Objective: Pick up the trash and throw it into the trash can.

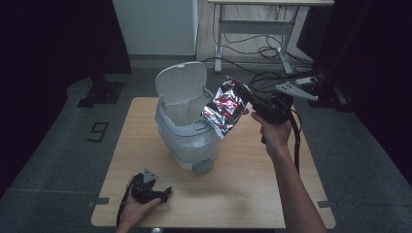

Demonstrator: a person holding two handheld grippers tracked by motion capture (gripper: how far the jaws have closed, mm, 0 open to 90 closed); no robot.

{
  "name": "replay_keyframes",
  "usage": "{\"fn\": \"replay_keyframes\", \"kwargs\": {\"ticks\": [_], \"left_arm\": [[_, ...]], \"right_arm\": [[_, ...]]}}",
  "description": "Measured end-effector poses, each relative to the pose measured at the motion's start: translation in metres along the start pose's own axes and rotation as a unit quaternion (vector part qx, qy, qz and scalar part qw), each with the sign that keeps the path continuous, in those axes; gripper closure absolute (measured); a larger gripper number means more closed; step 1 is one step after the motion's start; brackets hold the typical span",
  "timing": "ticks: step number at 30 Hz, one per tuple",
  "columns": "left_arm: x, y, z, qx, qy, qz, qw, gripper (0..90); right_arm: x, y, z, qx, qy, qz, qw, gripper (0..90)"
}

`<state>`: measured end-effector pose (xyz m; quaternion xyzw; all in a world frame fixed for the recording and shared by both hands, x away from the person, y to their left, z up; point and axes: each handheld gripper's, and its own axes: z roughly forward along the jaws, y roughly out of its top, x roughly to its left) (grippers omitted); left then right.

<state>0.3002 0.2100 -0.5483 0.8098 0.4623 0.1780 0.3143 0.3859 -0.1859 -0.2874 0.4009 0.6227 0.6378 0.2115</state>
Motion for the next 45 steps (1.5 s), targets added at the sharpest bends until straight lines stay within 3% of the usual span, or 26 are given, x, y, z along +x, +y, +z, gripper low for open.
{"fn": "replay_keyframes", "kwargs": {"ticks": [45], "left_arm": [[0.002,0.001,0.001,0.001,-0.006,0.008,0.9999,4.6]], "right_arm": [[0.013,0.012,0.051,0.000,-0.010,0.007,0.9999,90.0]]}}
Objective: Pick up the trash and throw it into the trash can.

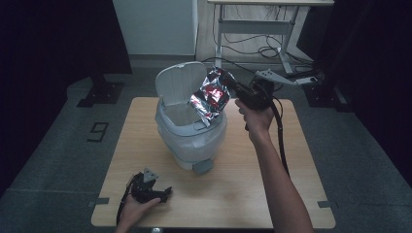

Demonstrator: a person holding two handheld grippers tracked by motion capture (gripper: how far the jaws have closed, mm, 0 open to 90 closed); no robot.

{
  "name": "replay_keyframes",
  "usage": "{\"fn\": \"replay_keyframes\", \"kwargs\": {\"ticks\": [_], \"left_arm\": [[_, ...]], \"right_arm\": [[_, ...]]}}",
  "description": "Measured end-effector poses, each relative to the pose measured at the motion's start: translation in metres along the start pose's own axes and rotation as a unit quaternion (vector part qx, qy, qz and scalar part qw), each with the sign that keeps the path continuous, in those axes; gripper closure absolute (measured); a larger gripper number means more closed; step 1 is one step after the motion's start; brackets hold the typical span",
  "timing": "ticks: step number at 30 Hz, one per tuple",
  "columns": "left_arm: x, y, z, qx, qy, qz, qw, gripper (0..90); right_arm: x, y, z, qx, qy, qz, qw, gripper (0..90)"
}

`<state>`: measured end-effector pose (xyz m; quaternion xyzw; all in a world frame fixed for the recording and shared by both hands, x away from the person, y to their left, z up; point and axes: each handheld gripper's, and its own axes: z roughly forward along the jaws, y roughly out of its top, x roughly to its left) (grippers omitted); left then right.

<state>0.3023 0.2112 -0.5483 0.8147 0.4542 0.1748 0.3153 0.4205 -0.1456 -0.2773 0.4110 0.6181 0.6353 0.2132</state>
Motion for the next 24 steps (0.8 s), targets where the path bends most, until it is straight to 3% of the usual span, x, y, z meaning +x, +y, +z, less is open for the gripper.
{"fn": "replay_keyframes", "kwargs": {"ticks": [24], "left_arm": [[0.001,0.000,0.000,0.000,-0.003,0.003,1.0000,4.6]], "right_arm": [[0.012,-0.008,0.036,-0.001,-0.003,0.007,1.0000,90.0]]}}
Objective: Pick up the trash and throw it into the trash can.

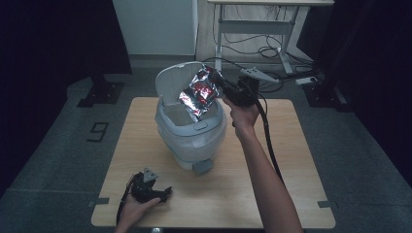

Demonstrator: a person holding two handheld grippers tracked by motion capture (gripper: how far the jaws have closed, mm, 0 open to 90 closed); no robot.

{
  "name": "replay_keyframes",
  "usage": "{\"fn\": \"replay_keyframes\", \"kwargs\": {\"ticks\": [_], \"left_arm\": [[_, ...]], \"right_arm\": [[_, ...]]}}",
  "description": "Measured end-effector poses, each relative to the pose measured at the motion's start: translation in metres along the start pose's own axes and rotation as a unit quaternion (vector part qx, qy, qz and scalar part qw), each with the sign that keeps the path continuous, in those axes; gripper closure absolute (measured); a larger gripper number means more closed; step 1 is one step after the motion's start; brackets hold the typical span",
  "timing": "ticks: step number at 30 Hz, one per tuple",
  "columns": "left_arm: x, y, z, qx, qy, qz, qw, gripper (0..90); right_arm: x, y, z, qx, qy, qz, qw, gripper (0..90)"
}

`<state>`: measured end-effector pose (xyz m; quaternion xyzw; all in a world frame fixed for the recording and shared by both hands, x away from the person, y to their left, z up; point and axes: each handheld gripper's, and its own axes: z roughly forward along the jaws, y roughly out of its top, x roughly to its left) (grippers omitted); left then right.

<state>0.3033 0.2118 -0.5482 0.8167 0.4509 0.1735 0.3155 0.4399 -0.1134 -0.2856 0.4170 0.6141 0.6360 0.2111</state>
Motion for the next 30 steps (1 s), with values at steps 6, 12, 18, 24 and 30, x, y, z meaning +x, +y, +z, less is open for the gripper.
{"fn": "replay_keyframes", "kwargs": {"ticks": [6,12,18,24,30], "left_arm": [[0.000,0.000,0.000,0.000,0.000,0.001,1.0000,4.6],[0.000,0.000,0.000,0.000,0.000,0.001,1.0000,4.6],[0.000,0.000,0.000,0.000,0.000,0.001,1.0000,4.6],[0.000,0.000,0.000,0.000,0.000,0.001,1.0000,4.6],[0.000,0.000,0.000,0.000,0.000,0.001,1.0000,4.6]], "right_arm": [[0.003,-0.004,0.008,0.003,-0.001,-0.002,1.0000,90.0],[0.010,-0.013,0.016,0.023,0.000,-0.022,0.9995,81.6],[0.011,-0.022,0.018,0.059,0.004,-0.032,0.9977,67.5],[0.008,-0.025,0.014,0.071,0.007,-0.041,0.9966,60.6],[0.005,-0.025,0.001,0.072,0.014,-0.047,0.9962,59.6]]}}
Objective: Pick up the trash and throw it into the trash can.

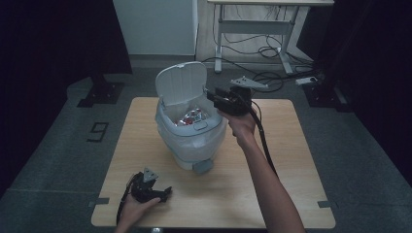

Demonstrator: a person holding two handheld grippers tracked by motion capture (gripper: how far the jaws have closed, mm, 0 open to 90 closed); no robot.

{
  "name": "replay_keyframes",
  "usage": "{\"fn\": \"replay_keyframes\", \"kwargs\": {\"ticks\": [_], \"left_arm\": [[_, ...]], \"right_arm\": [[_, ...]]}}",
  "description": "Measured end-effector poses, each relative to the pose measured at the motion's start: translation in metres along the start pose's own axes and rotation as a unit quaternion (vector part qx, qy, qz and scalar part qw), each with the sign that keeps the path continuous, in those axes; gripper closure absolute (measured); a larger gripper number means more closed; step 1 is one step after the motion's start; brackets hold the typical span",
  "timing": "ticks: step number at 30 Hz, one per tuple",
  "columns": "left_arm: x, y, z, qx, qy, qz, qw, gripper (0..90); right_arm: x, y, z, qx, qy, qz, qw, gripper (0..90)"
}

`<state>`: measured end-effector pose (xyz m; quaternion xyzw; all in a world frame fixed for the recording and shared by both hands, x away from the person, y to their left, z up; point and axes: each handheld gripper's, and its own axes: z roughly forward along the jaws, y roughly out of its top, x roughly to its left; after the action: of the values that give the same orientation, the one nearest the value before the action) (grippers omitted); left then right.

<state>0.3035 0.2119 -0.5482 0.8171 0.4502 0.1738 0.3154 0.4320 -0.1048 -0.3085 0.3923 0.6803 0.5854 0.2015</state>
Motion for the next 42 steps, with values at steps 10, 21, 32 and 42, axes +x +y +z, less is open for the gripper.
{"fn": "replay_keyframes", "kwargs": {"ticks": [10,21,32,42], "left_arm": [[0.000,0.000,0.000,0.001,0.000,0.000,1.0000,4.6],[0.000,0.000,0.000,0.001,0.000,0.000,1.0000,4.6],[0.000,0.000,0.000,0.000,0.000,0.000,1.0000,4.6],[-0.001,0.000,0.000,-0.001,0.002,-0.003,1.0000,4.6]], "right_arm": [[-0.008,-0.018,-0.029,0.013,0.012,-0.021,0.9996,57.1],[-0.025,-0.052,-0.064,0.021,0.014,-0.033,0.9991,55.4],[-0.040,-0.087,-0.089,0.023,0.009,-0.039,0.9990,53.6],[-0.053,-0.123,-0.104,0.031,-0.002,-0.037,0.9988,53.2]]}}
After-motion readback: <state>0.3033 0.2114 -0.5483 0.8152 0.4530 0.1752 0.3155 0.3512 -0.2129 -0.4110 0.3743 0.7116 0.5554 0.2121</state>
